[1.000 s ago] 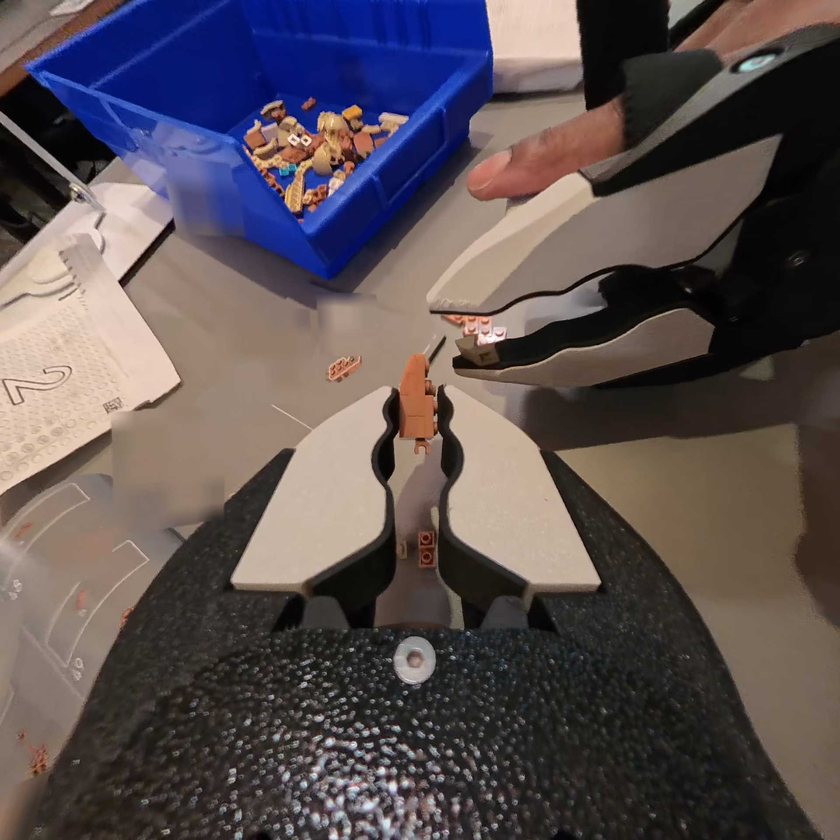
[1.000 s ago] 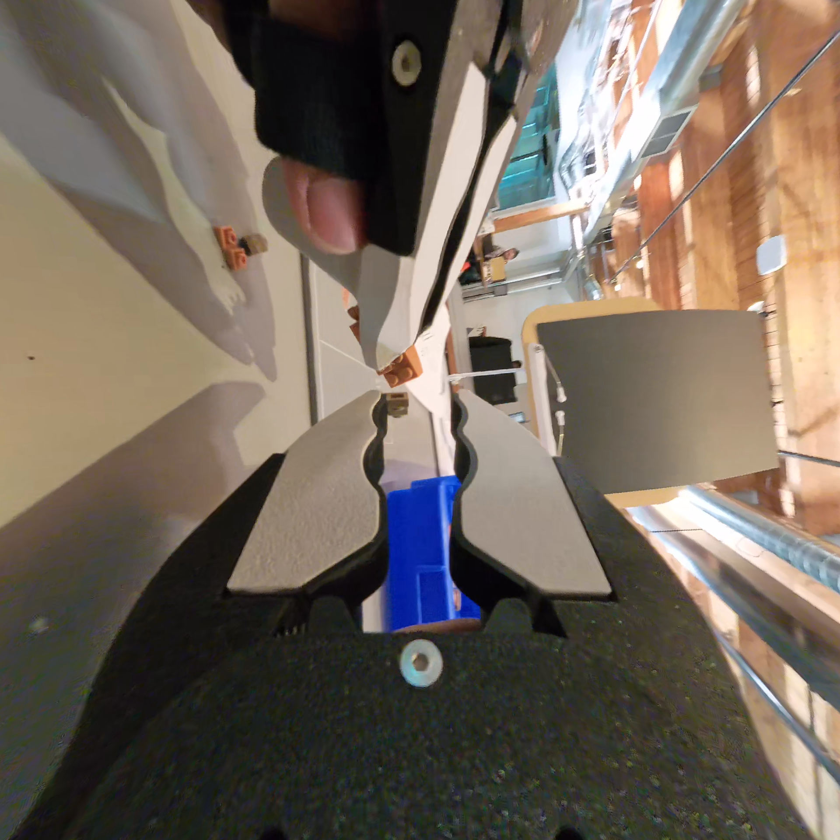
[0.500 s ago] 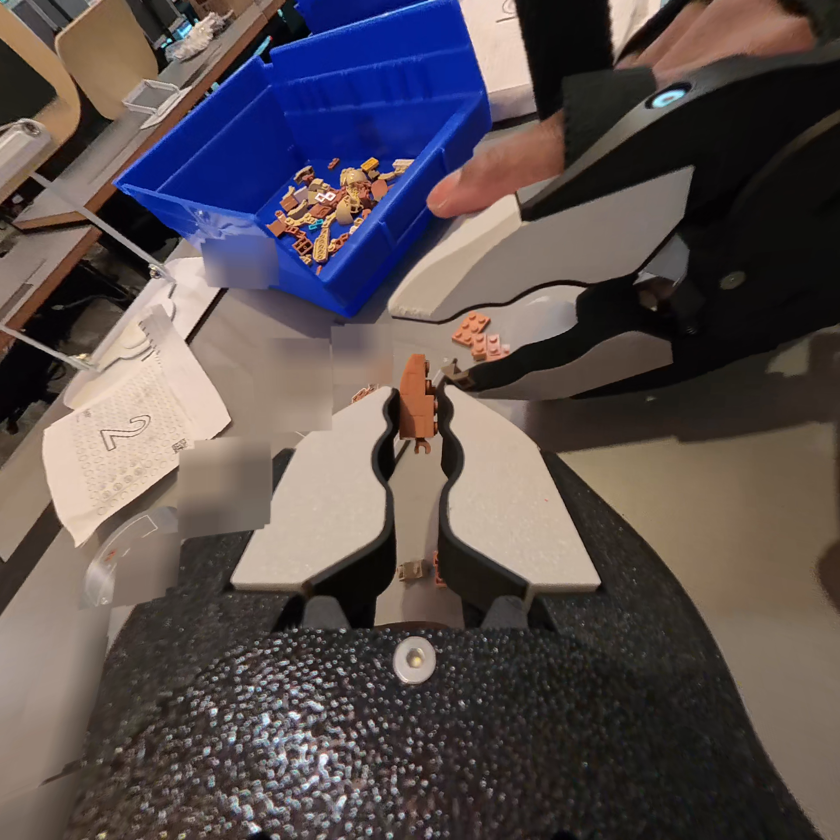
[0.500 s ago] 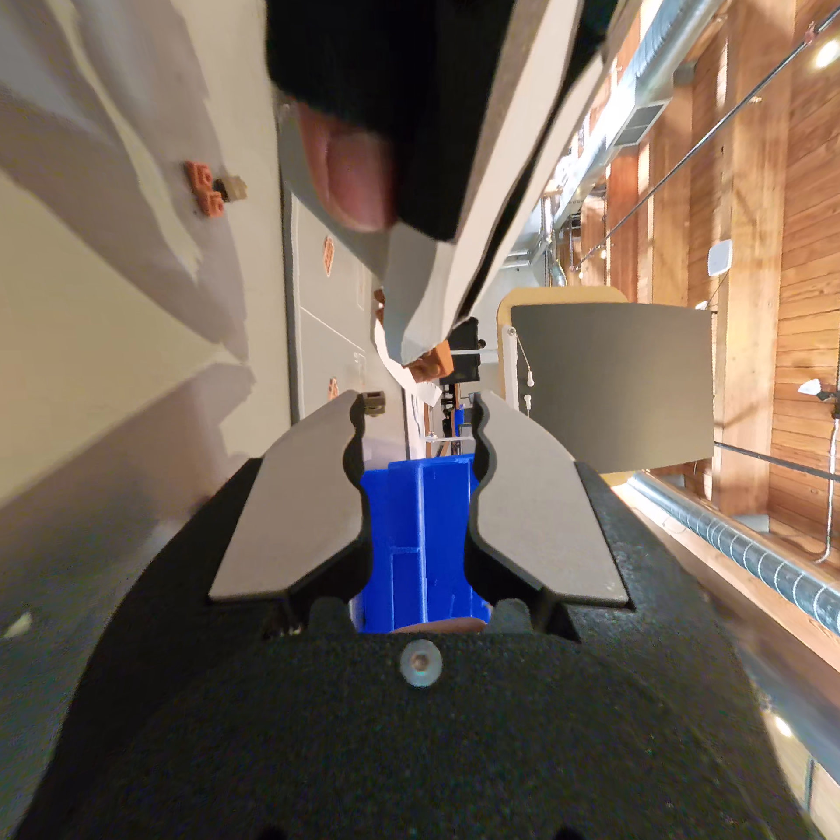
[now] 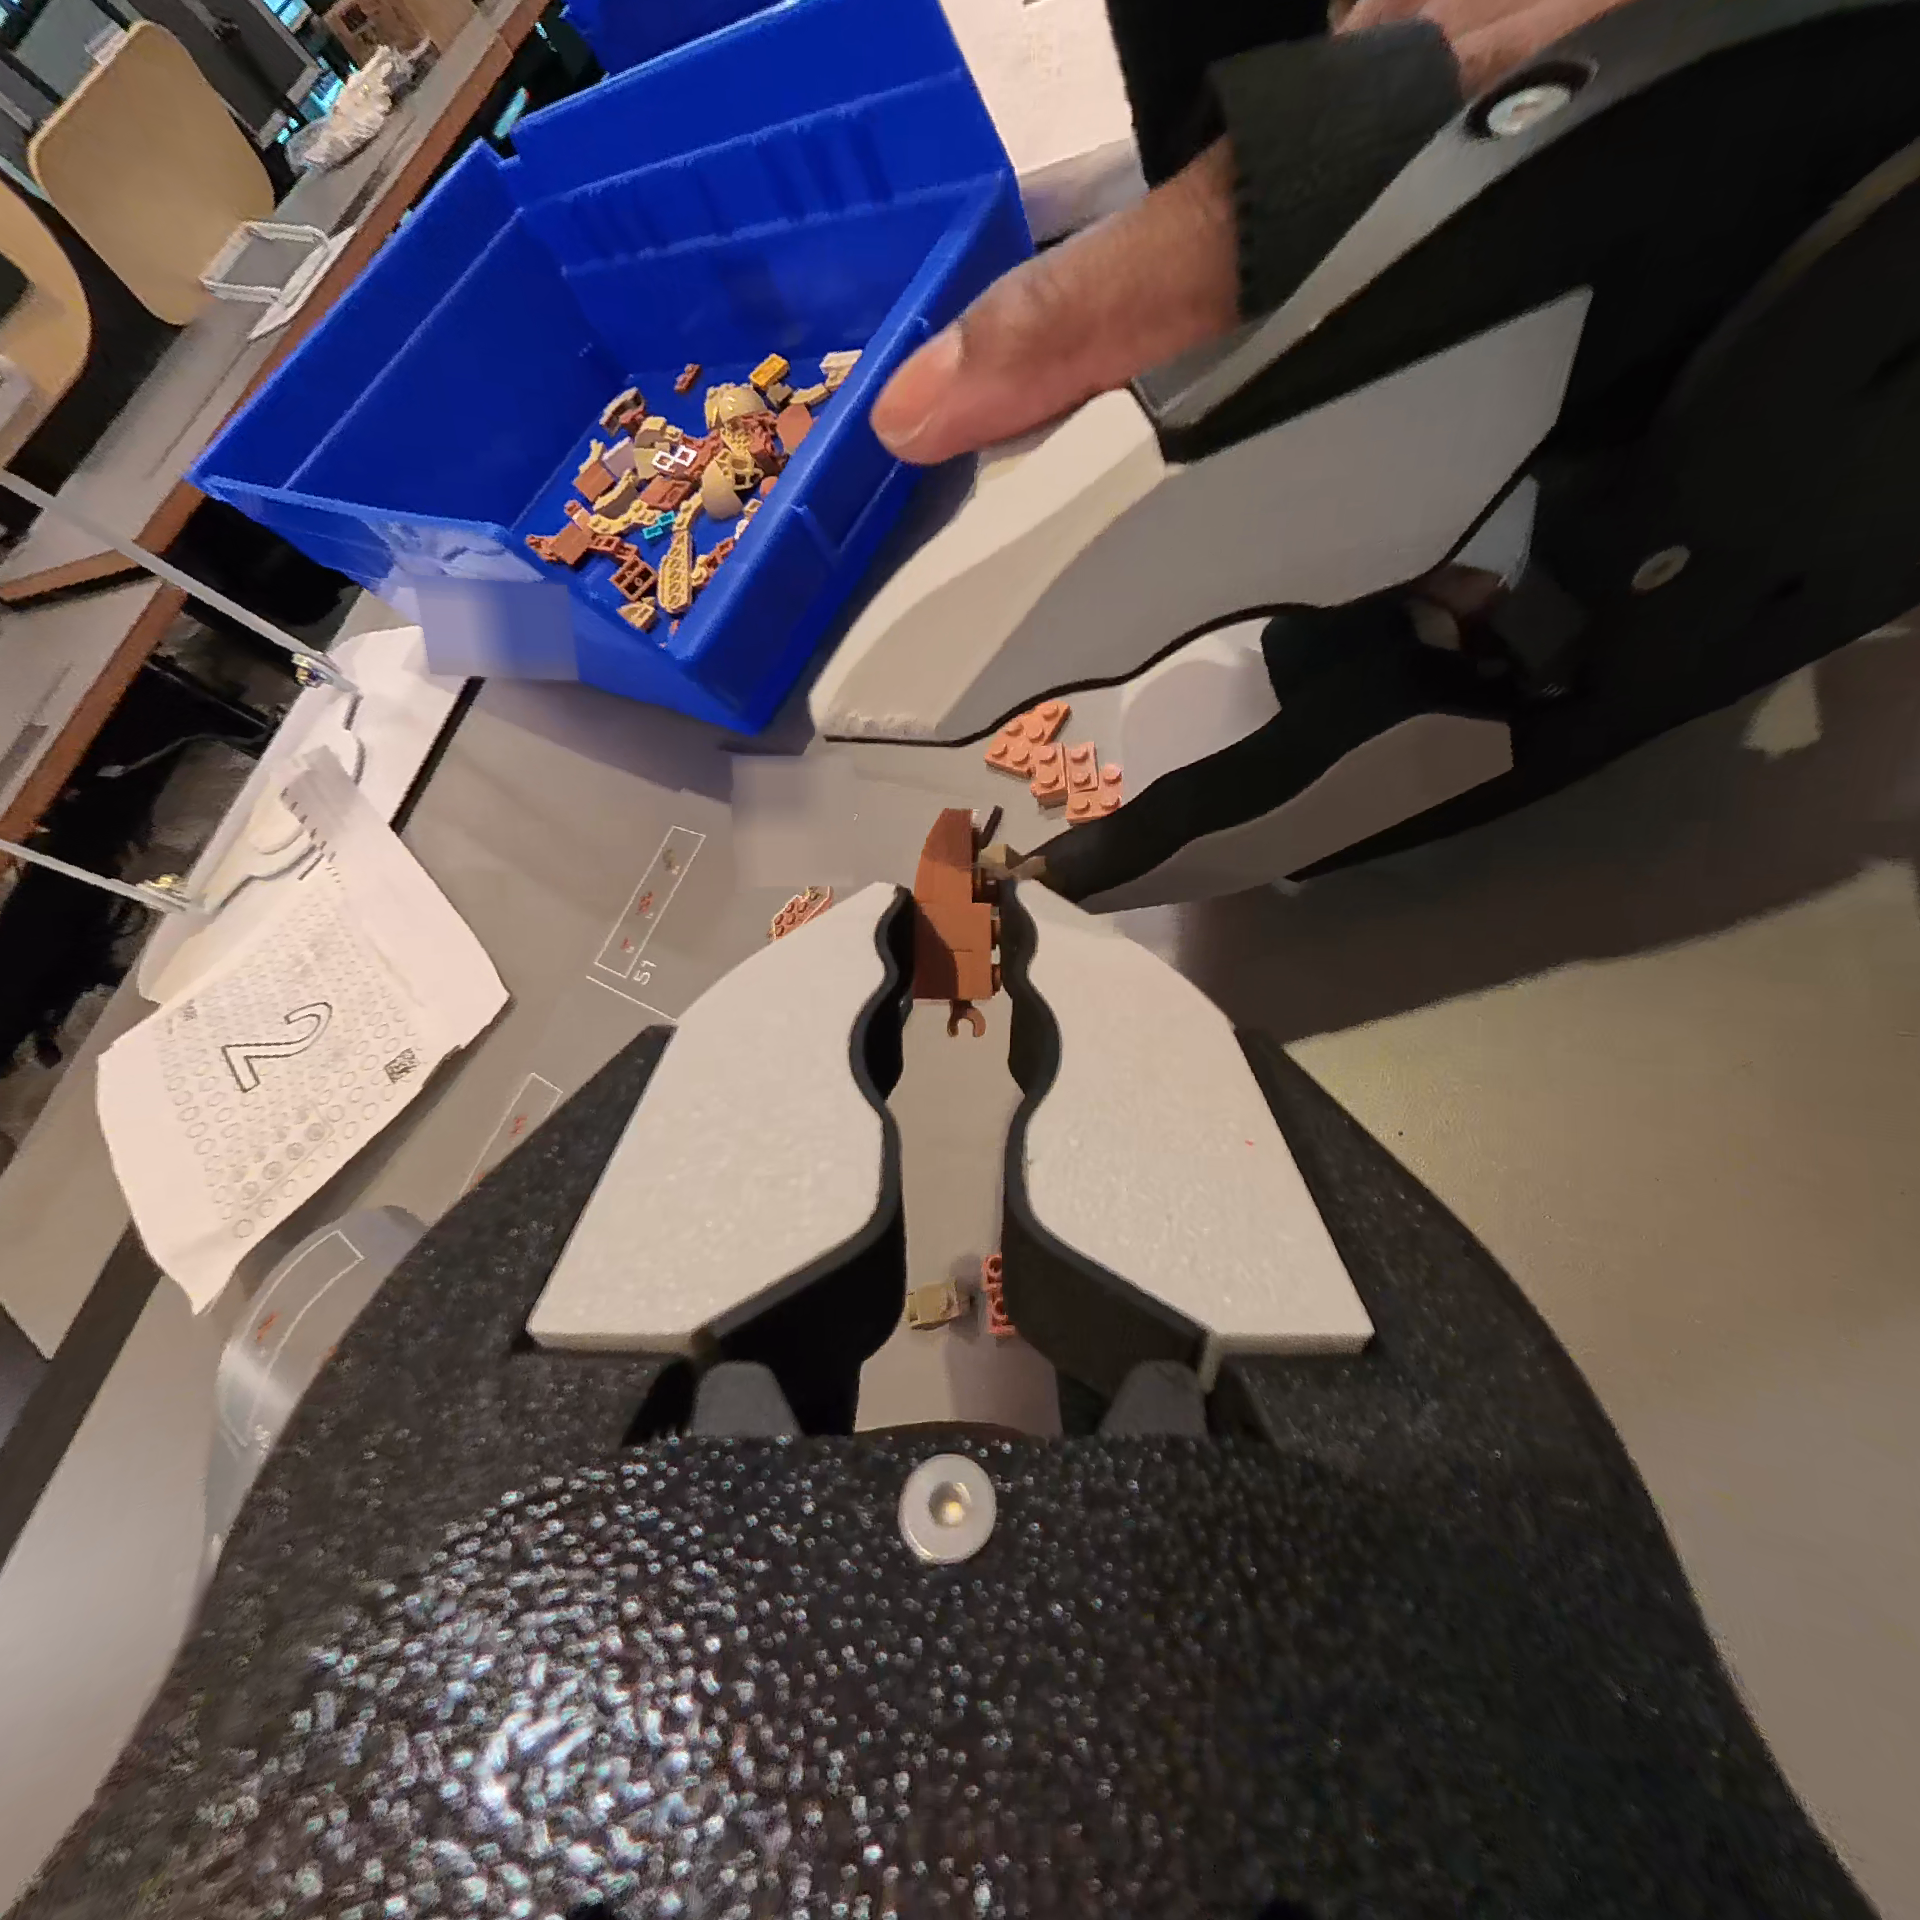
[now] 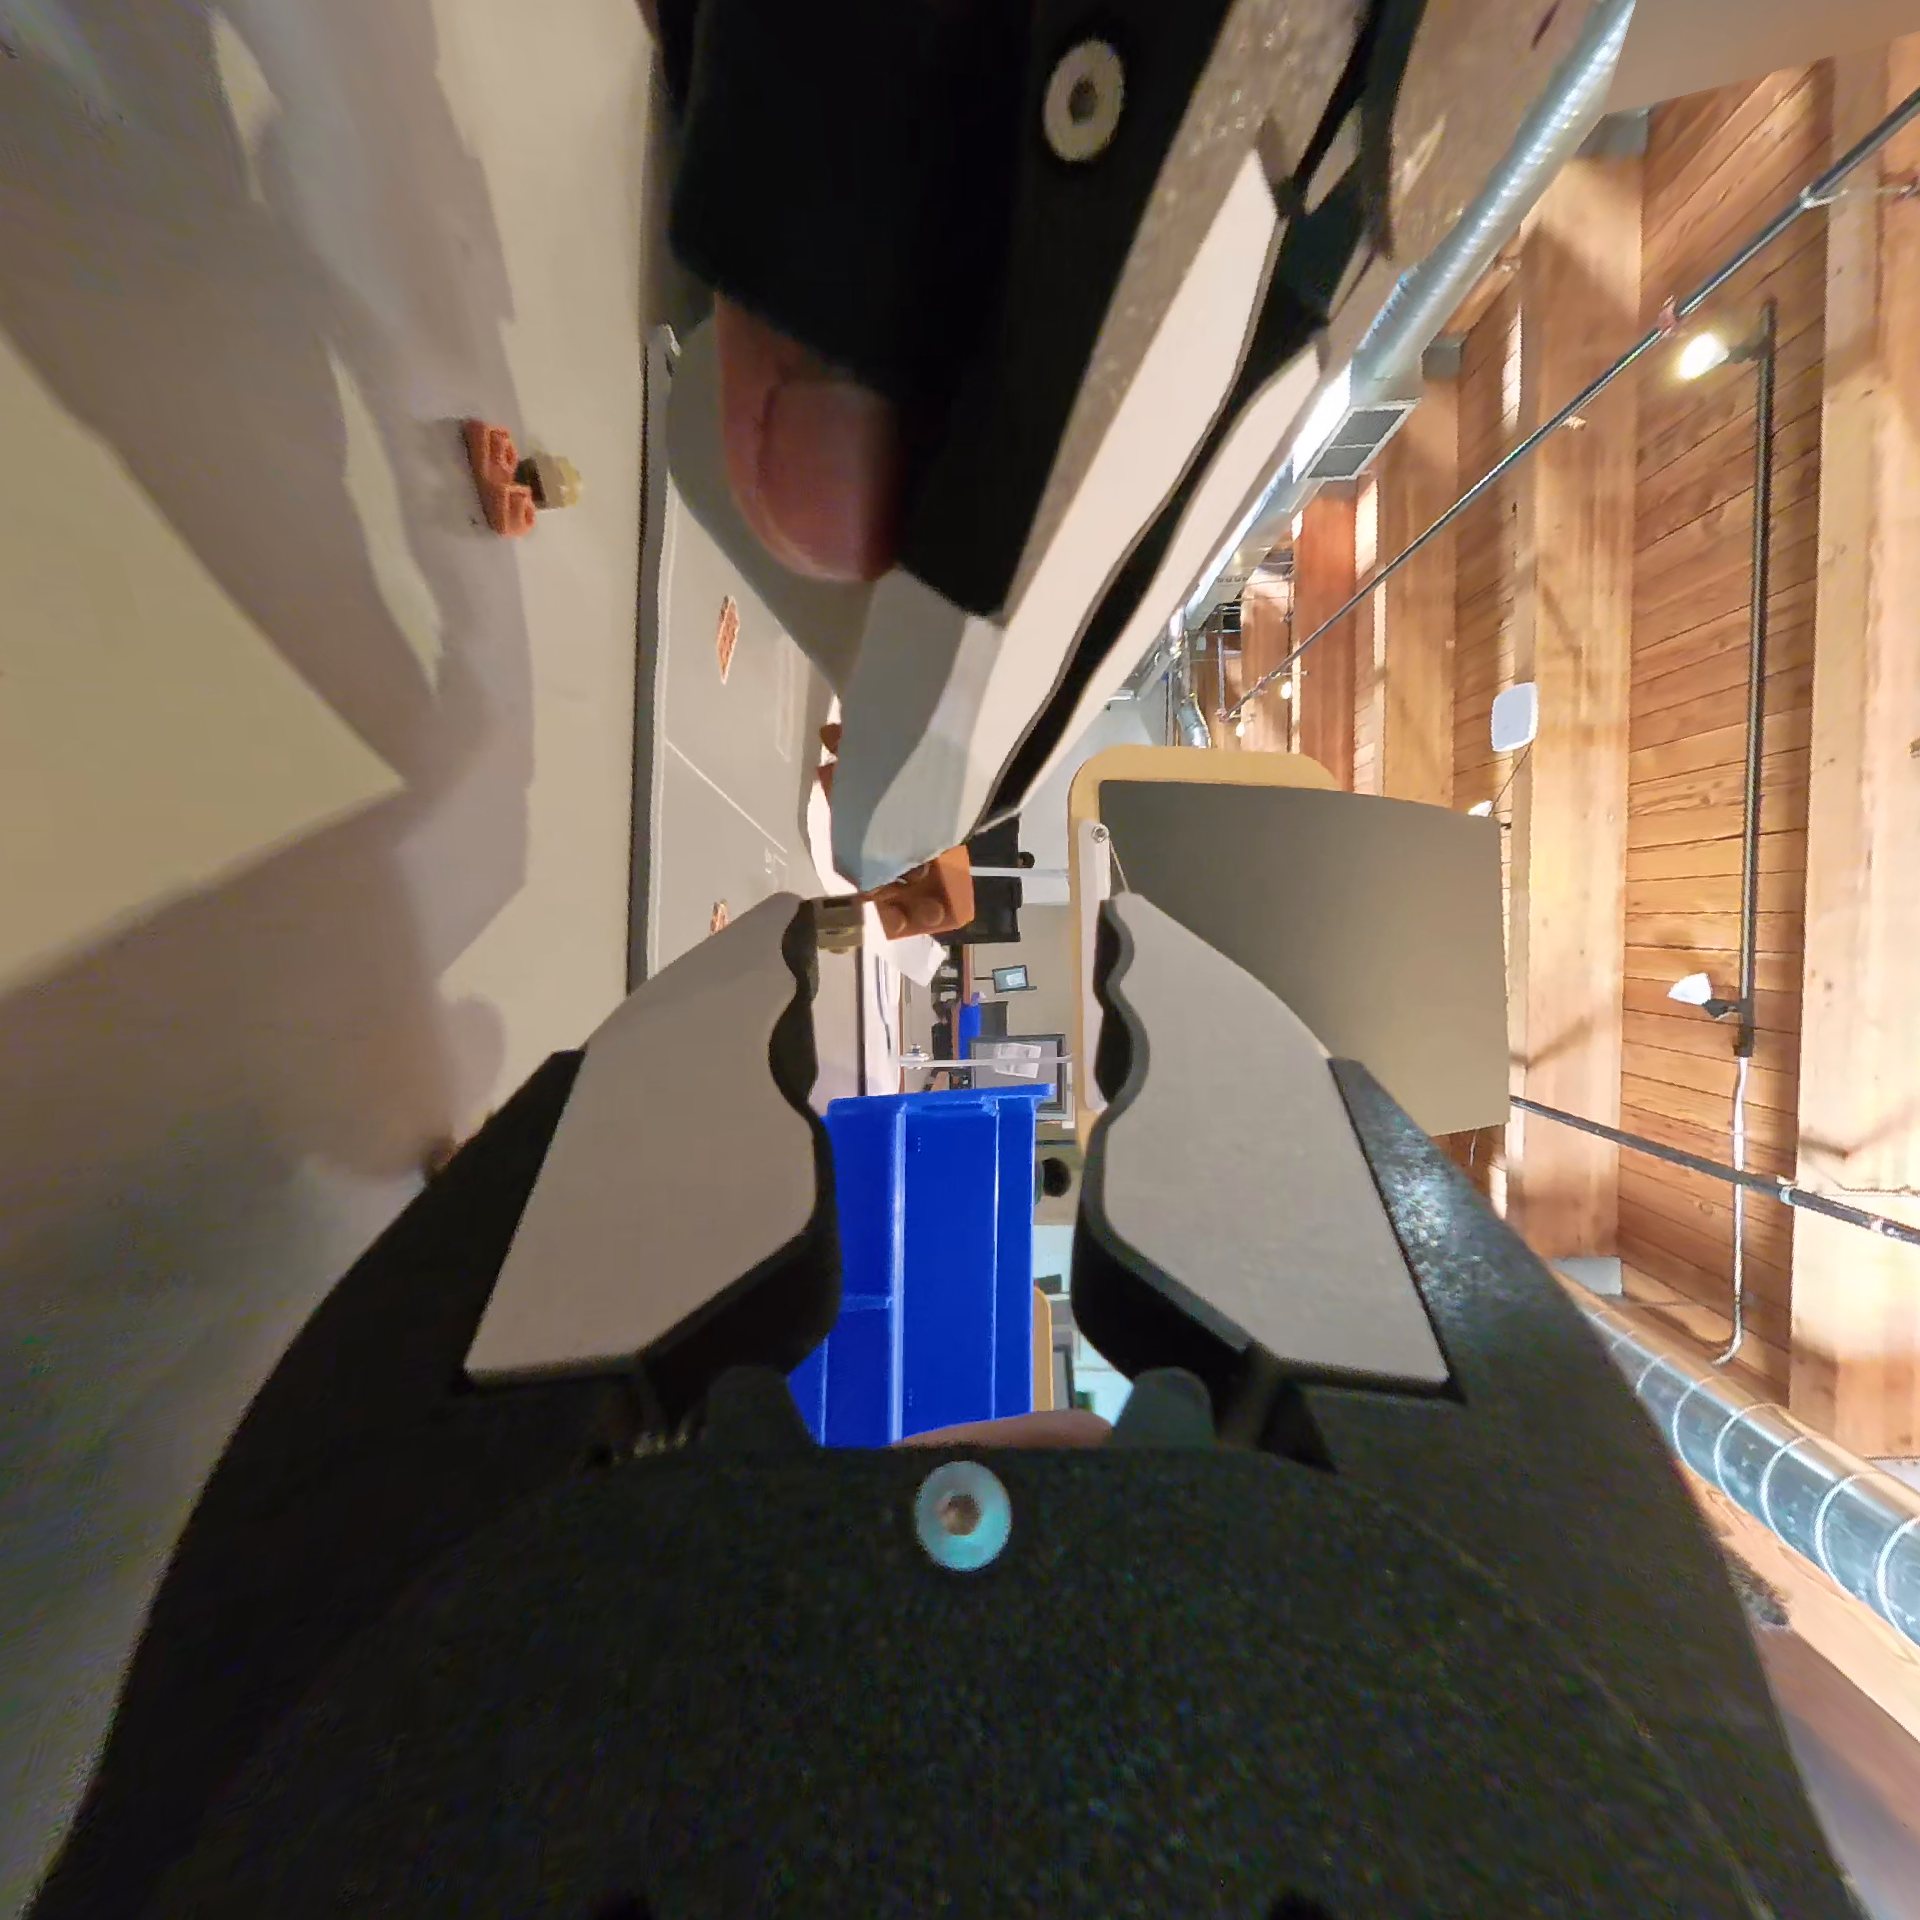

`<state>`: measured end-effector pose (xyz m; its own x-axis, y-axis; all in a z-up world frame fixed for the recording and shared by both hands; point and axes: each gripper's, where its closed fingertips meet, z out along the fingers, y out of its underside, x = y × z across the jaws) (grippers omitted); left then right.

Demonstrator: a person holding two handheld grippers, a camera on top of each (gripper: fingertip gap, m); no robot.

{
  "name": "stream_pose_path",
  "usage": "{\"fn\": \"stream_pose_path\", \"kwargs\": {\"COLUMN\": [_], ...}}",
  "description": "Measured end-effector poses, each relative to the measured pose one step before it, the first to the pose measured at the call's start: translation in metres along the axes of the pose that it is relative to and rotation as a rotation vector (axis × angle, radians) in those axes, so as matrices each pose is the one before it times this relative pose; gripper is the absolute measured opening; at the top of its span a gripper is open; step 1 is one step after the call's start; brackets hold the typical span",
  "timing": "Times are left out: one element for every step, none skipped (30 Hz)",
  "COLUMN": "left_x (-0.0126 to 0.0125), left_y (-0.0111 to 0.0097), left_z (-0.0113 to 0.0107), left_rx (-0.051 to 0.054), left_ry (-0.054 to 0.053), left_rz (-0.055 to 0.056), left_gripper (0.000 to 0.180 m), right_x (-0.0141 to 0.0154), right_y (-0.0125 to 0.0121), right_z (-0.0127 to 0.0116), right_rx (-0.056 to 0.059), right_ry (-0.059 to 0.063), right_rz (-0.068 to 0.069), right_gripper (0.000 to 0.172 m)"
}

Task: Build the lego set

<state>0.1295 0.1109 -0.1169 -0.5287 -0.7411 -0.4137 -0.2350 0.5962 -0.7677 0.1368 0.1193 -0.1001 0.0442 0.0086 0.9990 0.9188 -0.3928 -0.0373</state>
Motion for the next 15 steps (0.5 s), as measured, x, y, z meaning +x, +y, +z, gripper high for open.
{"fn": "stream_pose_path", "kwargs": {"left_x": [0.00077,0.00057,-0.00007,-0.00047,-0.00033,-0.0002,-0.00018,0.00009,0.00022,0.00017,0.00011,0.00007,-0.00012,-0.00039,-0.00057], "left_y": [0.00009,0.00012,0.00019,0.0002,0.00023,0.00011,0.00011,-0.00003,-0.00005,-0.00026,-0.00012,-0.00025,-0.00035,-0.00018,-0.00031], "left_z": [0.00001,-0.00002,-0.00014,-0.00015,-0.00002,-0.00005,0.0001,0.00008,0.00009,0.00016,0.00007,0.00008,-0.00005,-0.00015,-0.00026], "left_rx": [-0.0045,-0.0044,-0.0045,-0.0037,-0.0032,-0.0029,-0.0021,-0.0019,-0.0017,-0.0017,-0.0025,-0.0029,-0.0021,-0.0026,-0.0024], "left_ry": [0.0009,-0.0001,-0.0052,-0.0071,-0.0056,-0.0055,-0.005,-0.0039,-0.0039,-0.0051,-0.0066,-0.007,-0.0088,-0.0103,-0.0093], "left_rz": [0.0118,0.0114,0.0109,0.011,0.0105,0.0083,0.0078,0.0087,0.0093,0.0107,0.0135,0.0153,0.0159,0.015,0.0121], "left_gripper": [0.015,0.015,0.015,0.015,0.015,0.015,0.015,0.015,0.015,0.015,0.015,0.015,0.015,0.015,0.015], "right_x": [0.00063,0.00069,0.00046,0.0002,0.00007,0.00015,0.00008,0.00009,0.0001,-0.00003,-0.00017,-0.00019,-0.00004,-0.00026,-0.0002], "right_y": [-0.00024,0.00003,0.00029,0.00036,0.0004,0.0002,0.00028,0.00015,-0.00027,-0.00021,-0.00005,-0.00013,0.00003,0.00028,0.00036], "right_z": [-0.00014,-0.00005,-0.00003,0.00009,-0.00001,-0.00002,0.00008,0.00006,-0.00004,-0.00013,-0.00007,-0.00003,0.00006,0.00003,0.00014], "right_rx": [0.004,0.003,0.0014,0.0004,0.0003,0.0,-0.0012,-0.0009,0.0006,0.0005,-0.0004,0.0002,0.0004,-0.0007,-0.0009], "right_ry": [0.003,0.0023,0.0014,0.0004,-0.0004,-0.0008,-0.0011,-0.0014,-0.0005,-0.0002,-0.0012,-0.0014,-0.0014,-0.0019,-0.0015], "right_rz": [-0.0006,0.0002,-0.0009,-0.0005,0.0013,0.0022,0.0025,0.0019,0.0003,-0.0001,0.0016,0.0029,0.0023,0.0003,-0.0011], "right_gripper": [0.051,0.051,0.052,0.052,0.052,0.052,0.052,0.053,0.053,0.054,0.054,0.054,0.054,0.053,0.053]}}
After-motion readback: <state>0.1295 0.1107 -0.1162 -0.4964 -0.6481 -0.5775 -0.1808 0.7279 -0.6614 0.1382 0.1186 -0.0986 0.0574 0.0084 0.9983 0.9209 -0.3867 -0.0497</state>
